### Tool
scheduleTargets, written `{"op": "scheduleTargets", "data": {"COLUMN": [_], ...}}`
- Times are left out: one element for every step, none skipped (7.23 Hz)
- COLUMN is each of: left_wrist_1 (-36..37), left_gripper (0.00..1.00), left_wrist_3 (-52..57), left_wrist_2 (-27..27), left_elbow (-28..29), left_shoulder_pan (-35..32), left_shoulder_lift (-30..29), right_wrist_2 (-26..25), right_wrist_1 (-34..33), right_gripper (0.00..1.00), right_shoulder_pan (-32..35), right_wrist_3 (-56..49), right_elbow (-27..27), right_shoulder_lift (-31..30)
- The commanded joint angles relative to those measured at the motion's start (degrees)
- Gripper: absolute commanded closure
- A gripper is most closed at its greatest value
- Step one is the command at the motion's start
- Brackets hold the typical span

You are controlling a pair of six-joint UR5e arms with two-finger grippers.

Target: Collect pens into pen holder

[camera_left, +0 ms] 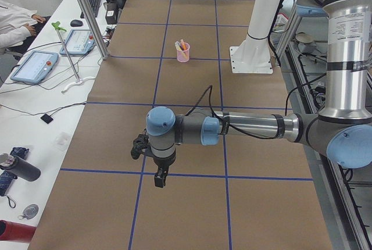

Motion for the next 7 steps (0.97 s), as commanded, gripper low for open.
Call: {"op": "scheduleTargets", "data": {"left_wrist_1": [0.29, -0.05, -0.49, -0.50, -0.32, -0.41, -0.41], "left_gripper": [0.00, 0.00, 0.00, 0.00, 0.00, 0.00, 0.00], "left_wrist_3": [-0.07, -0.24, 0.02, 0.11, 0.11, 0.11, 0.11], "left_wrist_2": [-1.01, -4.50, -6.62, -7.17, -7.17, -6.74, -6.73], "left_elbow": [-0.90, 1.10, 1.82, 1.48, 1.65, 1.65, 1.56], "left_shoulder_pan": [0.05, 0.14, 0.14, 0.14, 0.05, 0.05, 0.05], "left_shoulder_lift": [0.73, 0.65, 0.64, 0.64, 0.73, 1.34, 1.35], "right_wrist_2": [0.01, 0.10, 0.10, -0.33, -0.86, -0.69, -0.34], "right_wrist_1": [-0.03, 0.14, 0.23, 0.32, 0.32, 0.32, 0.32], "right_gripper": [0.00, 0.00, 0.00, 0.00, 0.00, 0.00, 0.00], "right_shoulder_pan": [-0.07, -0.07, 0.02, -0.07, 0.02, 0.02, 0.02], "right_wrist_3": [-0.22, -0.22, -0.22, -0.66, -0.75, -0.75, -0.66], "right_elbow": [0.10, 0.37, 0.19, 0.45, 0.72, 1.07, 1.59], "right_shoulder_lift": [0.08, 0.00, -0.44, -1.23, -1.32, -1.32, -1.58]}}
